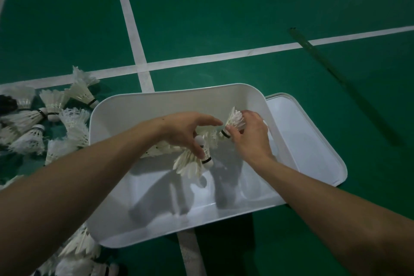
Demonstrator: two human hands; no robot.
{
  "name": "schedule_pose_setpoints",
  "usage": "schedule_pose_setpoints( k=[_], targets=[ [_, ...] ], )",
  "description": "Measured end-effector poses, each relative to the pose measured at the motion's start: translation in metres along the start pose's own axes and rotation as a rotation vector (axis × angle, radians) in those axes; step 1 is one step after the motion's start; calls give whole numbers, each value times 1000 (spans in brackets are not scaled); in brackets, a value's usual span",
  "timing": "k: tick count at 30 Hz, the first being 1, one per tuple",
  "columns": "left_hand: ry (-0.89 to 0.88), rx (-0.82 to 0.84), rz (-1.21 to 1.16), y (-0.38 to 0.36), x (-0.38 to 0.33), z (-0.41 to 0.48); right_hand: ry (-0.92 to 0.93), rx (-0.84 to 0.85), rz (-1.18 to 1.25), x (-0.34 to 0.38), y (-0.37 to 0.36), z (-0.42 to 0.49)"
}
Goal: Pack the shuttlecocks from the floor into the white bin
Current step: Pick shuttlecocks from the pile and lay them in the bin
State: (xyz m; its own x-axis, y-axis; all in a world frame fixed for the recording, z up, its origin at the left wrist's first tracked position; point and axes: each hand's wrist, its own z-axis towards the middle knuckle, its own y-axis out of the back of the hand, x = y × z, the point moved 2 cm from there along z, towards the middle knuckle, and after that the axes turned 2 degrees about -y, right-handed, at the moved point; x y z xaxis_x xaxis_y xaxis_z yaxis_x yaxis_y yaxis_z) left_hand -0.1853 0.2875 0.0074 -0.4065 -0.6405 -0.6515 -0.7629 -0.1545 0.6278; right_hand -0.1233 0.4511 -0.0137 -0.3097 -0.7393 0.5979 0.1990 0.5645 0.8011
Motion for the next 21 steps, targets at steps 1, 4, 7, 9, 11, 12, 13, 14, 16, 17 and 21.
schedule_pose_setpoints(
  k=[1,4,7,9,11,12,13,14,16,17,21],
  targets=[
    [0,11,-2,-1,2,3,-8,6,-3,0,-1,0],
    [0,41,18,-4,9,10,-21,16,-6,-1,-2,1],
    [45,95,64,-7,17,11,-41,21,2,-1,-1,3],
    [70,118,71,-9,20,10,-54,26,4,-1,-2,3],
    [65,120,83,-10,20,10,-60,24,4,-1,-2,3],
    [60,119,91,-9,20,10,-56,19,7,-1,-1,3],
    [58,119,95,-9,21,10,-51,16,12,-1,-2,3],
    [59,118,96,-8,21,10,-48,17,18,0,-1,3],
    [66,113,109,-8,23,9,-51,29,25,0,-2,5],
    [70,112,118,-9,25,8,-50,32,21,0,-4,7],
    [80,118,132,-9,30,7,-47,28,-17,-1,-8,12]
  ],
)
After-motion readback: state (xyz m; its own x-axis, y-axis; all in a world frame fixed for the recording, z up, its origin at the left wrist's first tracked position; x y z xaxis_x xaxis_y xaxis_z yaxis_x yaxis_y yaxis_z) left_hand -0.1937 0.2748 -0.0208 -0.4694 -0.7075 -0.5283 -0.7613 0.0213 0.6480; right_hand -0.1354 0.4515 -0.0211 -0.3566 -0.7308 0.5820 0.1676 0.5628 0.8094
